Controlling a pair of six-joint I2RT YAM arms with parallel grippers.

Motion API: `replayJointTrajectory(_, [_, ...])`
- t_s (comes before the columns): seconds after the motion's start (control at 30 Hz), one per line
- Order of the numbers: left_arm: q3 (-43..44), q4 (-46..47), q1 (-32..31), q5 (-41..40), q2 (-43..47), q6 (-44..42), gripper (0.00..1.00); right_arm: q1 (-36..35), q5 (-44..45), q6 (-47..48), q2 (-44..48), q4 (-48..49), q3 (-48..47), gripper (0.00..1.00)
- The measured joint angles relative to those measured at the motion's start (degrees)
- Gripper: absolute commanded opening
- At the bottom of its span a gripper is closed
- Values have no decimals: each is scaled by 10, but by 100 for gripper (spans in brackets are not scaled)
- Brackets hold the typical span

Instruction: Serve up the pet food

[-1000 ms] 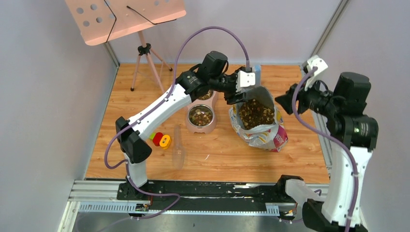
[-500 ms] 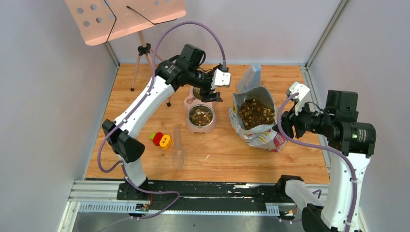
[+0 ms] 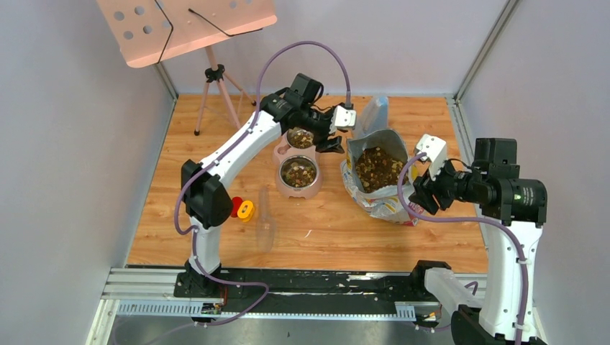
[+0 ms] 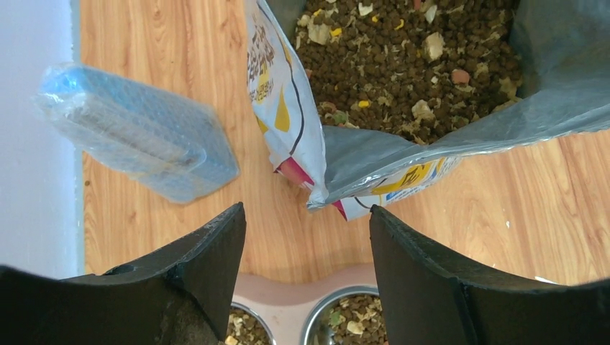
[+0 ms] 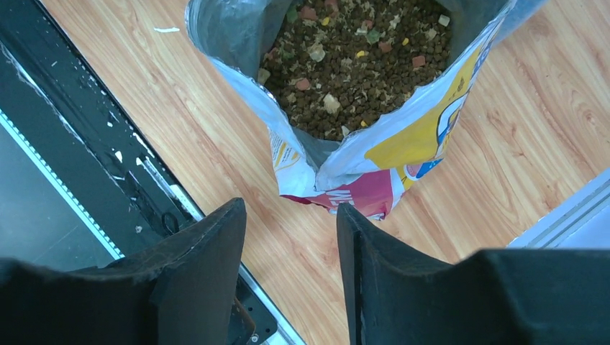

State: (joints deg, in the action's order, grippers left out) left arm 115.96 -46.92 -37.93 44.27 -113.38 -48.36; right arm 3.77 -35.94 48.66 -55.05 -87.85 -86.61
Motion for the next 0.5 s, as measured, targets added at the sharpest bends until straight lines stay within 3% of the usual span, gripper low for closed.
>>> replayJointTrajectory(0.5, [2, -35, -8, 52, 0, -25, 60, -21, 10, 21, -41, 33, 36, 39])
